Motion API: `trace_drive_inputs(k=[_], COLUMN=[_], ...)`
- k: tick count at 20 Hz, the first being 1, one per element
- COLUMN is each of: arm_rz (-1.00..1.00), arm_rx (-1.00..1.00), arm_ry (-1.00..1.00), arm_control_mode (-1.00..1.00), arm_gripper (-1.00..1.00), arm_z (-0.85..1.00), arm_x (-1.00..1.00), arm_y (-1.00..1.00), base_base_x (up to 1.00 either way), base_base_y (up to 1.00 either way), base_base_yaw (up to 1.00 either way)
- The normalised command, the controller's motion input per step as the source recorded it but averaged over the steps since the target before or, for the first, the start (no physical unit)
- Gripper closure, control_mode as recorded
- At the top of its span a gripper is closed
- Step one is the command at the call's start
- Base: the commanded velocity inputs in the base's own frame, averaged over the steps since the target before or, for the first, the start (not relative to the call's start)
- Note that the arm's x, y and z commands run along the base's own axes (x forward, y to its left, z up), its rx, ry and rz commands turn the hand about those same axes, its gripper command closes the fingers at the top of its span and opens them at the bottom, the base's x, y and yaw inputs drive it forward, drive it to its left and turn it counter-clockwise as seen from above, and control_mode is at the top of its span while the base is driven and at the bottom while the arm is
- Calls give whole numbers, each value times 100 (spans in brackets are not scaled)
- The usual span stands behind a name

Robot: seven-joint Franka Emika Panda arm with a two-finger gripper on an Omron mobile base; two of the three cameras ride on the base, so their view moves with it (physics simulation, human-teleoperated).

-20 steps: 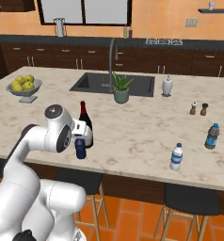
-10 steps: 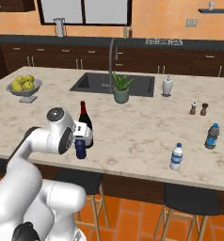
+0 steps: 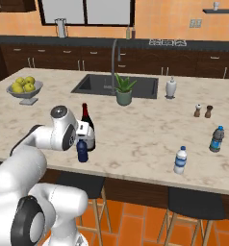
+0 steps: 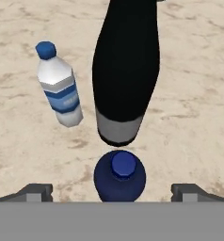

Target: Move the plastic bottles in the middle to the plastics group, and the glass bottles in the middle to the glass group.

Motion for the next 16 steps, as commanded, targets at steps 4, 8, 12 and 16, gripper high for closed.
trace_drive_inputs(k=[4,8,12,16], arm_rz=[0,0,0,0], arm_rx=[0,0,0,0], arm_ry=[16,17,3,0], arm_control_mode=[-100,-100,-100,-100], arm_gripper=[-100,-100,-100,-100], arm_z=[0,0,-16,-36], arm_x=[3,2,2,13], arm_y=[0,0,0,0], base_base_x=[0,0,0,0], base_base_y=[0,0,0,0], base_base_yaw=[0,0,0,0])
